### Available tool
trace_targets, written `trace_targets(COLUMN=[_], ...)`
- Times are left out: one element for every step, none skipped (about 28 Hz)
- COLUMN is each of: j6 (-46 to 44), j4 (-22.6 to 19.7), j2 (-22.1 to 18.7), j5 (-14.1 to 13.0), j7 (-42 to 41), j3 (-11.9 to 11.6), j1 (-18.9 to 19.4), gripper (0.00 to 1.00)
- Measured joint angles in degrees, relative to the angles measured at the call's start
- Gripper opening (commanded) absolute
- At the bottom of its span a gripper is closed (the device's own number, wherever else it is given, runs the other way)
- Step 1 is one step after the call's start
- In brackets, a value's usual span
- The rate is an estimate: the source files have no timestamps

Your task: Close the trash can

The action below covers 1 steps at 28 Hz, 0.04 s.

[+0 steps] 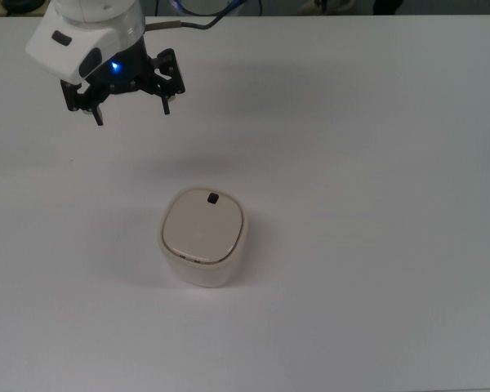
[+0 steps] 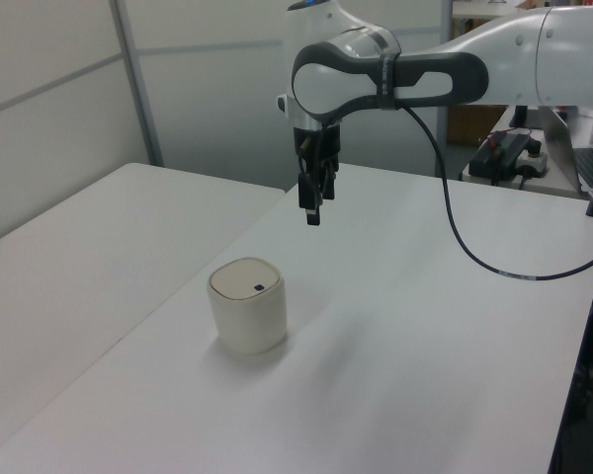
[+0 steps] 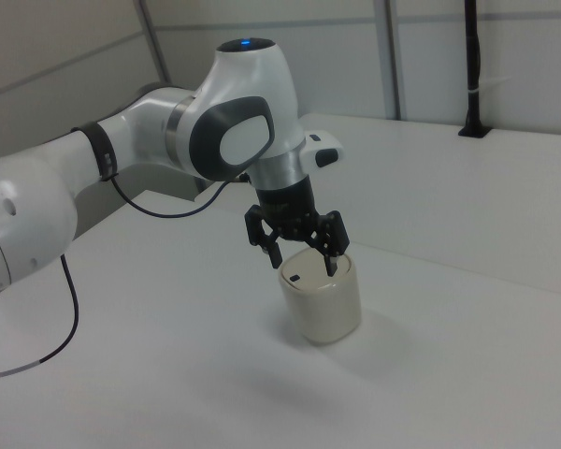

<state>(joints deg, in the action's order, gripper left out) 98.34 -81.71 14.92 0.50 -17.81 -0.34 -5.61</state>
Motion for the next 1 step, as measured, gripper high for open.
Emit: trace_targets(j6=[0.0], j4=[0.1], j2=[-0.1], j5=[0.0], j7=[0.4], j3=[0.1], j1=[0.0], gripper=[1.00])
